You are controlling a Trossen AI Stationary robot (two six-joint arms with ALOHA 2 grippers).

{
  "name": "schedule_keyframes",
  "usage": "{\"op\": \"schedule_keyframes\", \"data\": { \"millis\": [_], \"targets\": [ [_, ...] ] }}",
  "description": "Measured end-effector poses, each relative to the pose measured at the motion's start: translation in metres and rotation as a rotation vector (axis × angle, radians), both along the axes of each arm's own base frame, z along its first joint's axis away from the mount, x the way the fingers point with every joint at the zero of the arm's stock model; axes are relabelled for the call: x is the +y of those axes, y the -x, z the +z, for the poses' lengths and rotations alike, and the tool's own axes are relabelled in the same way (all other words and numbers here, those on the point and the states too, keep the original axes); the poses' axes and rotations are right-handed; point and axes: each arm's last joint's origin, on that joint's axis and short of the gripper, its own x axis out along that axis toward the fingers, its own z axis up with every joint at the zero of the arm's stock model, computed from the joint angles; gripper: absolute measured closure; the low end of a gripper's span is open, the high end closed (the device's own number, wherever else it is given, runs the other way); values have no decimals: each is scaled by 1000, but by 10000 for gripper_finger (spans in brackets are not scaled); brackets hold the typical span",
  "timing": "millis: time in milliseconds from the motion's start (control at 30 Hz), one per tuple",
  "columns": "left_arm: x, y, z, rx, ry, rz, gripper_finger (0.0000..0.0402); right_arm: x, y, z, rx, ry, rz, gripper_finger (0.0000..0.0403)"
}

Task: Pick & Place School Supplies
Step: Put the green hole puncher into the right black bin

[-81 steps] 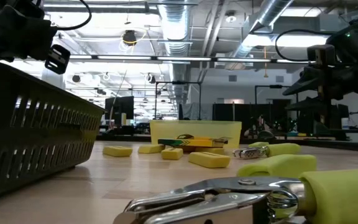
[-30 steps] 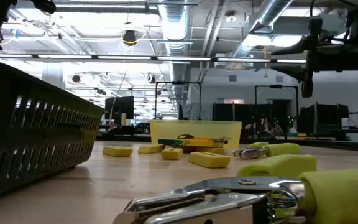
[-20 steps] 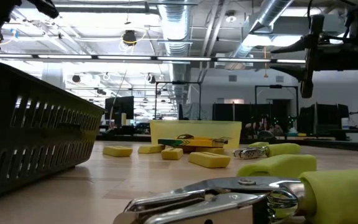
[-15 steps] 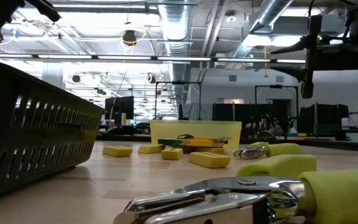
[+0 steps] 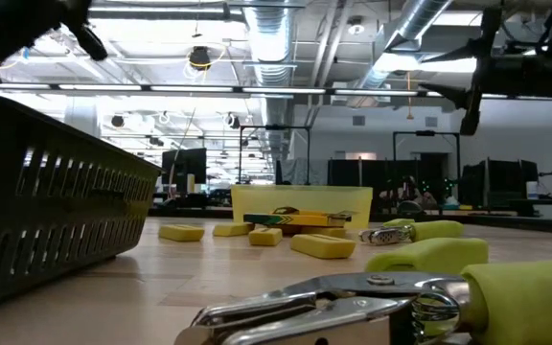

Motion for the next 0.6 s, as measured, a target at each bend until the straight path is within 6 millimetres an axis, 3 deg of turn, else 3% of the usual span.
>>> {"op": "schedule_keyframes", "data": {
  "millis": [200, 333, 433, 600],
  "targets": [
    [6, -22, -14, 175, 144, -29, 357, 6, -5, 2, -37, -5, 97, 249],
    [9, -40, -10, 267, 162, -19, 357, 7, -8, 6, -81, -12, 76, 249],
    [13, -56, -4, 329, 149, -3, 357, 7, -12, 22, -118, 35, 41, 249],
    [19, -91, 9, 421, 139, -56, 357, 6, -27, 73, -135, 268, 7, 249]
  ]
}}
